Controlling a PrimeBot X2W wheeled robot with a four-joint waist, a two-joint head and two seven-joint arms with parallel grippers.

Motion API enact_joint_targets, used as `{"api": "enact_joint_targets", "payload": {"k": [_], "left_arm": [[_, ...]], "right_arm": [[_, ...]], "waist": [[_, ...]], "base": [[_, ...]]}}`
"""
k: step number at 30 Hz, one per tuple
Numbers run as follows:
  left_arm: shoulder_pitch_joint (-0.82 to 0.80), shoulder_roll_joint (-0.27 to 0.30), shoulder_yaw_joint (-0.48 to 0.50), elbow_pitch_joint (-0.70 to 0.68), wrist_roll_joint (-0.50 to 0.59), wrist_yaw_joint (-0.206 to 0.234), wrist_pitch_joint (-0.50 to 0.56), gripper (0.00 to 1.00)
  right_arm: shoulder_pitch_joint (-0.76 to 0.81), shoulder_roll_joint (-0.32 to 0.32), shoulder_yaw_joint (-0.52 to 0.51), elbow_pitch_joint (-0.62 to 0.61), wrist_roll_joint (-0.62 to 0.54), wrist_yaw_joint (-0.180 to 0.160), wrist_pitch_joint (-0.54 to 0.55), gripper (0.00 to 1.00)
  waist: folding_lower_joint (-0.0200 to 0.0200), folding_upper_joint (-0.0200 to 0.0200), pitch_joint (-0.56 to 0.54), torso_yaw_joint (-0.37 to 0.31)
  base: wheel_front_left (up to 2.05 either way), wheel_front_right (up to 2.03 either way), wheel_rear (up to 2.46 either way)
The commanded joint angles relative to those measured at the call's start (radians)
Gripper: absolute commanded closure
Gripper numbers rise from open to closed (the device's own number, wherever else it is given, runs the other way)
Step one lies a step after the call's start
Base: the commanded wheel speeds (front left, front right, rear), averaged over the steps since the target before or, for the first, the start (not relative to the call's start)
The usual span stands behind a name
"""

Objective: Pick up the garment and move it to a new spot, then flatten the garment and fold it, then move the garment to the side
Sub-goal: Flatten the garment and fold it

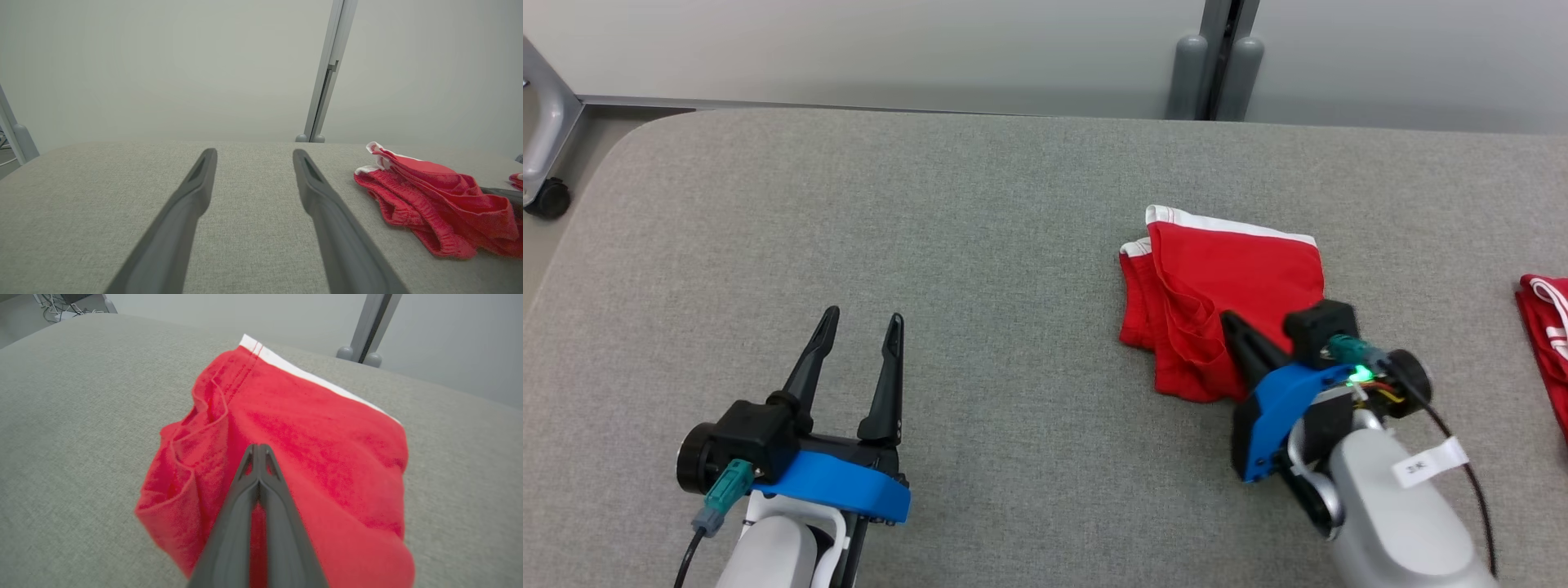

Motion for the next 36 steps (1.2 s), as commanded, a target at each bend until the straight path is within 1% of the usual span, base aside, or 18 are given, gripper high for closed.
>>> {"api": "enact_joint_targets", "payload": {"k": [1,3,5,9,11,14,15,17,21,25,29,33,36], "left_arm": [[-0.012,0.005,0.005,0.000,-0.004,-0.007,-0.002,0.00],[-0.012,0.007,0.008,0.001,-0.004,-0.007,-0.002,0.00],[-0.010,0.005,0.009,0.003,-0.004,-0.007,-0.002,0.00],[0.006,0.005,0.020,0.005,-0.001,-0.007,-0.002,0.00],[0.017,0.005,0.030,0.008,0.000,-0.007,-0.002,0.00],[0.026,0.004,0.051,0.010,0.001,-0.007,-0.003,0.00],[0.032,0.004,0.061,0.010,0.002,-0.007,-0.003,0.00],[0.049,0.002,0.080,0.012,0.005,-0.006,-0.002,0.00],[0.079,0.000,0.117,0.014,0.012,-0.005,-0.003,0.00],[0.105,-0.003,0.146,0.012,0.020,-0.005,-0.002,0.00],[0.132,-0.004,0.172,0.012,0.027,-0.005,-0.002,0.00],[0.158,-0.009,0.198,0.013,0.029,-0.003,-0.003,0.00],[0.177,-0.012,0.218,0.012,0.033,-0.002,-0.002,0.00]], "right_arm": [[-0.013,0.021,0.049,0.027,0.023,0.000,-0.013,1.00],[-0.024,0.037,0.132,0.056,0.058,0.000,-0.023,1.00],[-0.020,0.045,0.204,0.069,0.126,0.000,-0.026,1.00],[0.012,0.052,0.348,0.035,0.272,0.000,0.001,1.00],[0.017,0.051,0.382,-0.005,0.323,0.000,-0.009,1.00],[0.030,0.039,0.382,-0.045,0.348,0.000,-0.041,1.00],[0.039,0.027,0.370,-0.069,0.356,0.000,-0.060,0.82],[0.053,0.005,0.336,-0.115,0.354,0.000,-0.101,0.00],[0.108,-0.026,0.223,-0.200,0.318,0.000,-0.165,0.00],[0.187,-0.049,0.068,-0.275,0.238,0.000,-0.202,0.00],[0.266,-0.033,-0.082,-0.324,0.167,0.000,-0.201,0.00],[0.329,-0.021,-0.173,-0.344,0.118,0.000,-0.194,0.00],[0.358,-0.013,-0.206,-0.348,0.090,0.000,-0.184,0.00]], "waist": [[0.0000,0.0000,0.000,0.000],[0.0000,0.0000,-0.003,-0.001],[0.0000,0.0000,-0.008,-0.003],[0.0000,0.0000,-0.025,-0.015],[0.0000,0.0000,-0.037,-0.026],[0.0000,0.0000,-0.052,-0.041],[0.0000,0.0000,-0.061,-0.050],[0.0000,0.0000,-0.078,-0.069],[0.0000,0.0000,-0.116,-0.101],[0.0000,0.0000,-0.144,-0.124],[0.0000,0.0000,-0.159,-0.141],[0.0000,0.0000,-0.171,-0.155],[0.0000,0.0000,-0.182,-0.164]], "base": [[0.00,0.00,0.00],[0.00,0.00,0.00],[0.00,0.00,0.00],[0.00,0.00,0.00],[0.00,0.00,0.00],[0.00,0.00,0.00],[0.00,0.00,0.00],[0.00,0.00,0.00],[0.00,0.00,0.00],[0.00,0.00,0.00],[0.00,0.00,0.00],[0.00,0.00,0.00],[0.00,0.00,0.00]]}}
